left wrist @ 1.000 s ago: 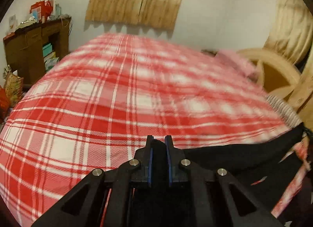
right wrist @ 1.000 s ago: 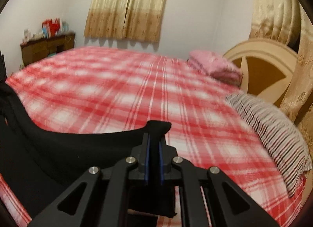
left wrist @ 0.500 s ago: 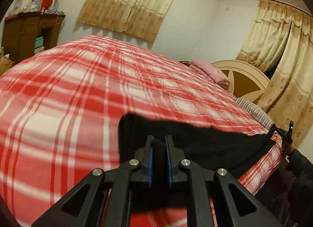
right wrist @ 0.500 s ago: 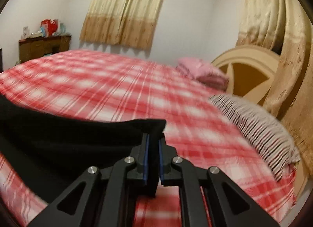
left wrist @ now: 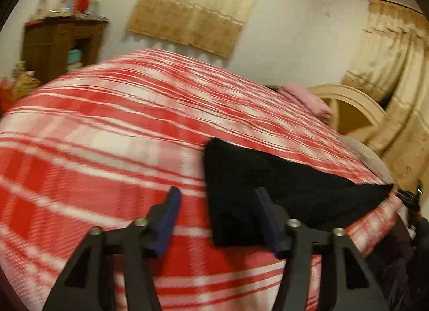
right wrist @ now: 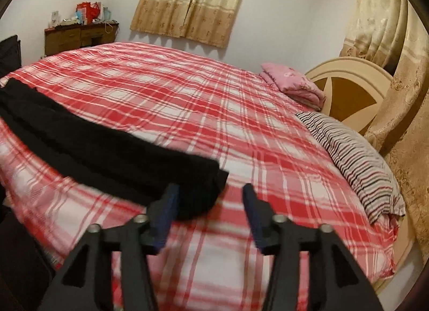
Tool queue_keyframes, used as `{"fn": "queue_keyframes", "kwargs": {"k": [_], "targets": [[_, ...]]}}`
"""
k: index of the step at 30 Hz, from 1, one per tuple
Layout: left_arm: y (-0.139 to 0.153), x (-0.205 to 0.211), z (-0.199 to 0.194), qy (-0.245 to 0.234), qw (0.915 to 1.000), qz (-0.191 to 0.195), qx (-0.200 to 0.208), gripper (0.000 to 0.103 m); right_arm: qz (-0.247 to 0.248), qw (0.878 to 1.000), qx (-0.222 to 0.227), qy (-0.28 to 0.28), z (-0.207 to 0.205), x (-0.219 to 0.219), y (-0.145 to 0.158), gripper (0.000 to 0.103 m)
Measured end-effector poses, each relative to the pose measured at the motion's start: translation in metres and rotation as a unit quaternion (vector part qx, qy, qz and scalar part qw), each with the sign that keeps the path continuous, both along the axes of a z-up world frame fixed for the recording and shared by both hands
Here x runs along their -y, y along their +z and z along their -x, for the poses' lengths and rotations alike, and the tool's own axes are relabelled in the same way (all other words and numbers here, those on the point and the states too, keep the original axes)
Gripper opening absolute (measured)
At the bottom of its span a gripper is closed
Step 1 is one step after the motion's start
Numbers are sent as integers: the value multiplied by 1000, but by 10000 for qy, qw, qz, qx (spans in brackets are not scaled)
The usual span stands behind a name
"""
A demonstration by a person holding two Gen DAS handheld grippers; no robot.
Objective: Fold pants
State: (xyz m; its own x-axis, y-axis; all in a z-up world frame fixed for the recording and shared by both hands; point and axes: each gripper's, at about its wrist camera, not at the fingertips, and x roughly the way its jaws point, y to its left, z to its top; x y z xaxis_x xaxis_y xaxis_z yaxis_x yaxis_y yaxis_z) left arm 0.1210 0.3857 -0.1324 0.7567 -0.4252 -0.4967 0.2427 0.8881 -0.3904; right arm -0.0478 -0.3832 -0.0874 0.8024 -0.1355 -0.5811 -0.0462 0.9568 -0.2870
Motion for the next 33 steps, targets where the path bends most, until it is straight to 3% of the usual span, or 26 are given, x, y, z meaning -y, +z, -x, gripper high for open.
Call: {"fn": "queue_keyframes", "kwargs": {"k": [4, 6, 9, 12, 15, 19, 22, 25, 28, 33], "targets": [[-2, -28, 14, 391, 9990, 198, -26, 59, -13, 10000, -17, -71, 20, 2, 3, 54], [0, -30, 18, 489, 9984, 287, 39, 59, -257, 9995, 150, -36, 23, -1, 13, 54], [12, -8, 17, 342, 9990, 209, 184, 59, -682, 9962, 489, 220, 7, -25, 38, 54], [23, 21, 9, 132, 9994, 155, 272, 60, -1062, 9909, 502, 659, -33, -71, 50, 56], [23, 53, -1, -118, 9997, 95, 192, 61, -1048, 9906, 52, 874, -93, -132, 39, 57], [5, 82, -11, -186, 9981, -554, -177, 61, -953, 9877, -646, 1058, -168, -204, -7, 57], [-1, 80, -4, -222, 9979, -603, -75, 61, -640, 9844, -1224, 1091, -185, -235, -47, 57], [-1, 67, 0, -290, 9987, -405, -57, 61, -585, 9738, -1701, 1389, -162, -243, -68, 57], [-1, 65, 1, -320, 9991, -276, -30, 61, -843, 9593, -2086, 1708, -131, -235, -71, 57], [14, 72, 6, -156, 9996, -172, 167, 61, -691, 9530, -2215, 1948, -89, -233, -65, 57]]}}
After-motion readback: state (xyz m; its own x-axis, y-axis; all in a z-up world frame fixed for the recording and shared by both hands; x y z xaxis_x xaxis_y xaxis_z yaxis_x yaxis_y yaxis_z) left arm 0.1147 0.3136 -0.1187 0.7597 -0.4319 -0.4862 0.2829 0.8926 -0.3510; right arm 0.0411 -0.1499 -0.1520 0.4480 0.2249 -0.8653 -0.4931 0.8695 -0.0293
